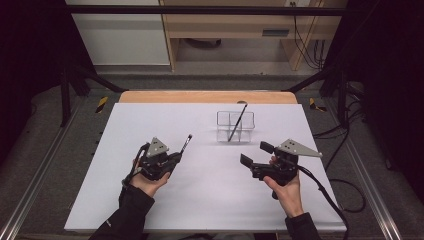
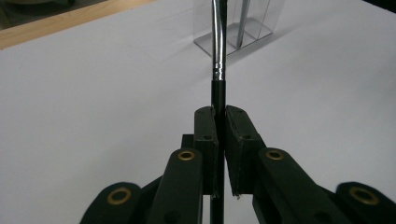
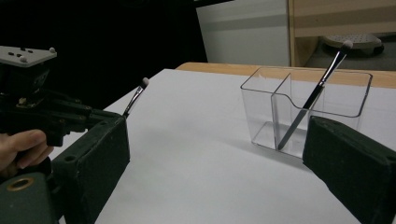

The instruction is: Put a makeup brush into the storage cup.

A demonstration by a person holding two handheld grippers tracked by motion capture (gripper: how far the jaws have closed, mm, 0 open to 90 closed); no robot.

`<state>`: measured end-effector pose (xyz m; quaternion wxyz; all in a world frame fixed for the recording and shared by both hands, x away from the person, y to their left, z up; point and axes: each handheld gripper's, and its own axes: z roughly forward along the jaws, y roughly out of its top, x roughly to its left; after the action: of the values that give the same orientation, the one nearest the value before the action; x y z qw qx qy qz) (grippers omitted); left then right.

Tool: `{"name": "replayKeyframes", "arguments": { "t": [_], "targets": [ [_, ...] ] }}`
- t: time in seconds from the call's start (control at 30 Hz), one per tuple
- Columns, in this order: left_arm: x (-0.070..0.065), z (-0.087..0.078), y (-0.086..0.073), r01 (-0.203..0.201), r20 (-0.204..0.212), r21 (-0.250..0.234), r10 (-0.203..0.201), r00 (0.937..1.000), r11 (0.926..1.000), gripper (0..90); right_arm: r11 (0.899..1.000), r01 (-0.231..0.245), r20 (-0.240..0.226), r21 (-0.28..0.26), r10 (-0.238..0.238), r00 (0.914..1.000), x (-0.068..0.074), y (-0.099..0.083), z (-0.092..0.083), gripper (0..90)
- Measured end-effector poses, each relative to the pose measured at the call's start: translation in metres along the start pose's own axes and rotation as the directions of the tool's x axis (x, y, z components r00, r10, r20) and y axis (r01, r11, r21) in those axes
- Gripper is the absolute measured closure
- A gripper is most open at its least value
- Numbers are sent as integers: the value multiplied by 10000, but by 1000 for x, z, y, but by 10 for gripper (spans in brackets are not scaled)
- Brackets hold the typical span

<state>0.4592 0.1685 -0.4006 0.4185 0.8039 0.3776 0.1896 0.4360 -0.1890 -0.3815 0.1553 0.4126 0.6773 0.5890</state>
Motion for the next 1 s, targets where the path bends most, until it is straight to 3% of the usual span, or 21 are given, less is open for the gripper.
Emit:
{"name": "replayKeyframes", "arguments": {
  "t": [0.57,0.6,0.87,1.0],
  "targets": [
    [-15,-1,13,309,21,-697,-309,9995,9971,837,9998,-184,-267,-79,182,9995,14,19,20,102],
    [-16,-2,14,183,16,-662,-183,9998,9976,837,9998,-196,-277,-81,193,9994,15,21,20,103],
    [-26,0,19,299,130,-979,-288,9995,9947,837,9998,-177,-430,-119,172,9989,20,27,24,125],
    [-31,0,21,79,130,-913,-68,9999,9958,837,9998,-184,-479,-13,183,9987,21,26,27,133]
  ]
}}
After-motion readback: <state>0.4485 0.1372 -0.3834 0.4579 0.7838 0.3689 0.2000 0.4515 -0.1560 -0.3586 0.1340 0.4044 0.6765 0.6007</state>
